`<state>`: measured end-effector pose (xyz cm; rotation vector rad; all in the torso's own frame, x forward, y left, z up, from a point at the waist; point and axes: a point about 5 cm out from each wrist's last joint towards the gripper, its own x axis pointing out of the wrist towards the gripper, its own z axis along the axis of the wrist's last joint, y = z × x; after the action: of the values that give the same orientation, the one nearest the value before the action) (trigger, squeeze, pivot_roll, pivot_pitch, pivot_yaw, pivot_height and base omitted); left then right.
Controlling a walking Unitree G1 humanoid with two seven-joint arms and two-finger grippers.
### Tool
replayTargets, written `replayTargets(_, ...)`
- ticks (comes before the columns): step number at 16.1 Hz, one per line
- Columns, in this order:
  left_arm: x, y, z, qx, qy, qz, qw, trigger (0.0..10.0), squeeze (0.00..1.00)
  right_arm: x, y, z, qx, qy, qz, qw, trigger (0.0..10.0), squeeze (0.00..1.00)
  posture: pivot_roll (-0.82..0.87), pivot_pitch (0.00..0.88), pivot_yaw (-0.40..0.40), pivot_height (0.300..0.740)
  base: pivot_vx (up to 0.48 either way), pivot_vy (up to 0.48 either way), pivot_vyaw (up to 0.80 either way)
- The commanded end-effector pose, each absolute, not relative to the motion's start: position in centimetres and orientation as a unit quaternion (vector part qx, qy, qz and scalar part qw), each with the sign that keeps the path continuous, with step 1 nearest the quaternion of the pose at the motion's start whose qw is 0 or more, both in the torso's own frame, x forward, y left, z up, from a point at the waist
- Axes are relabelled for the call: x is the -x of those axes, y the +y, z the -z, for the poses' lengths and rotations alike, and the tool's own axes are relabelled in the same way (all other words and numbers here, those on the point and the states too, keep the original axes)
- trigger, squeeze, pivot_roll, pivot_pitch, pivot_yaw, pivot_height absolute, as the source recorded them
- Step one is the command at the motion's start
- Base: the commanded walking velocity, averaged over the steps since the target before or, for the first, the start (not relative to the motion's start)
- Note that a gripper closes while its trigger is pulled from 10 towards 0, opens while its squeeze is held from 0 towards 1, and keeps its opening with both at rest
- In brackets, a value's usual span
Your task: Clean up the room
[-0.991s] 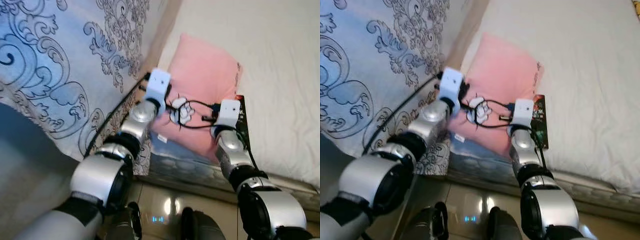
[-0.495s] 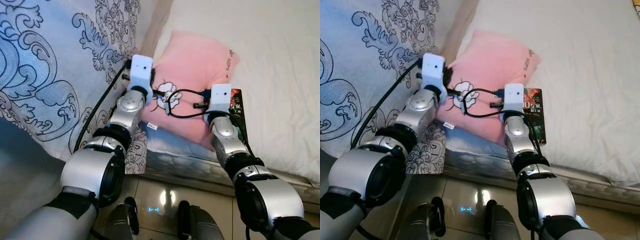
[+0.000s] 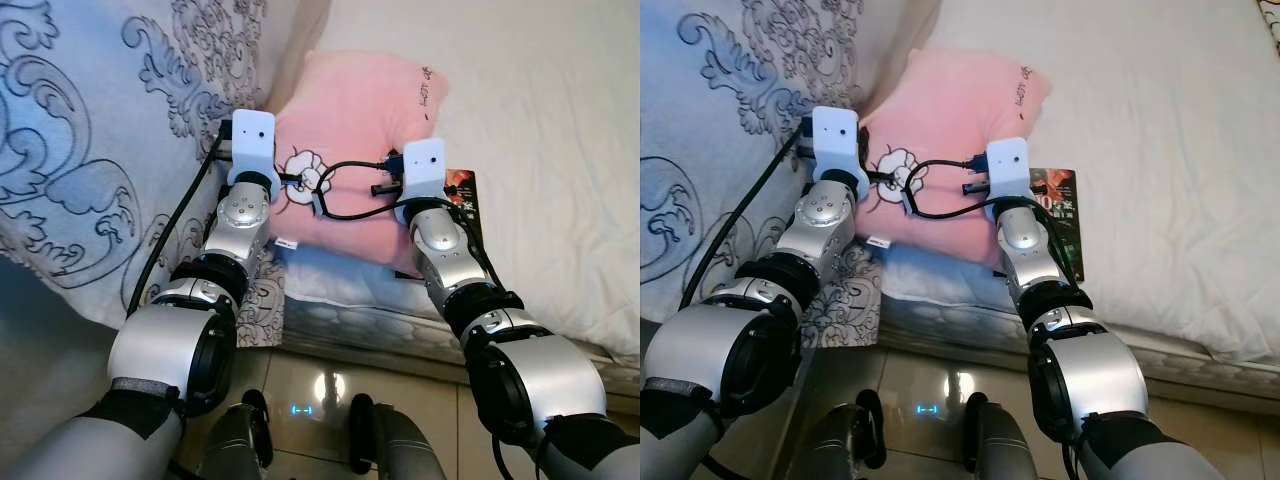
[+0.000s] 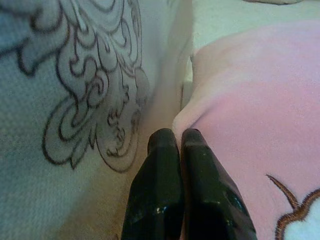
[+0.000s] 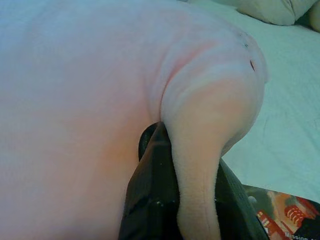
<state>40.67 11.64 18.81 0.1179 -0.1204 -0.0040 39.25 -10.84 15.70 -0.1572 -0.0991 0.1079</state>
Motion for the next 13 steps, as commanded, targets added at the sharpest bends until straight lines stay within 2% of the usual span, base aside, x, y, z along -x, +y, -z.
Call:
replayTargets(1, -40.7, 14.2, -20.0, -0.071, -0.097, -0.061, 0.991, 10.0, 0.0, -39.0, -11.4, -14.8, 0.081, -0.035, -0.049, 0.995, 10.0, 0.0, 0.04, 0.26, -0.04, 0.74, 0.0, 0.0, 0.0)
replayTargets(3, -40.3, 14.2, -18.2, -0.083, -0.066, -0.085, 0.991, 10.0, 0.0, -38.5, -11.9, -12.8, 0.085, 0.018, -0.048, 0.995, 10.0, 0.0, 0.04, 0.26, -0.04, 0.74, 0.0, 0.0, 0.0)
replayTargets(4, -39.9, 13.0, -16.6, -0.086, -0.038, -0.069, 0.993, 10.0, 0.0, -38.0, -12.2, -11.3, 0.093, 0.055, -0.049, 0.993, 10.0, 0.0, 0.04, 0.263, -0.043, 0.74, 0.0, 0.0, 0.0)
replayTargets(5, -39.7, 12.2, -15.8, -0.089, -0.021, -0.054, 0.994, 10.0, 0.0, -37.7, -12.2, -10.5, 0.095, 0.075, -0.056, 0.991, 10.0, 0.2, 0.04, 0.263, -0.043, 0.74, 0.0, 0.0, 0.0)
replayTargets(6, -39.5, 11.5, -15.2, -0.093, -0.009, -0.039, 0.995, 10.0, 1.0, -37.5, -12.2, -10.0, 0.099, 0.085, -0.058, 0.99, 10.0, 1.0, 0.04, 0.263, -0.043, 0.74, 0.0, 0.0, 0.0)
replayTargets(7, -39.3, 11.0, -14.7, -0.088, 0.001, -0.03, 0.996, 10.0, 1.0, -37.3, -12.3, -9.7, 0.104, 0.093, -0.059, 0.988, 10.0, 1.0, 0.04, 0.26, -0.041, 0.74, 0.0, 0.0, 0.0)
replayTargets(8, -38.9, 9.4, -14.0, -0.078, 0.012, -0.001, 0.997, 10.0, 1.0, -37.2, -12.9, -9.3, 0.117, 0.103, -0.052, 0.986, 10.0, 1.0, 0.04, 0.256, -0.04, 0.74, 0.0, 0.0, 0.0)
replayTargets(10, -38.7, 8.4, -13.8, -0.077, 0.012, 0.014, 0.997, 10.0, 1.0, -37.2, -13.4, -9.3, 0.128, 0.104, -0.043, 0.985, 10.0, 1.0, 0.04, 0.256, -0.04, 0.74, 0.0, 0.0, 0.0)
replayTargets(11, -38.5, 7.6, -13.9, -0.078, 0.007, 0.021, 0.997, 10.0, 1.0, -37.2, -14.6, -9.5, 0.137, 0.099, -0.028, 0.985, 10.0, 1.0, 0.04, 0.245, -0.037, 0.74, 0.0, 0.0, 0.0)
replayTargets(13, -38.9, 8.0, -15.0, -0.079, -0.015, 0.012, 0.997, 10.0, 1.0, -37.5, -15.2, -10.1, 0.144, 0.082, -0.02, 0.986, 10.0, 1.0, 0.03, 0.236, -0.034, 0.74, 0.0, 0.0, 0.0)
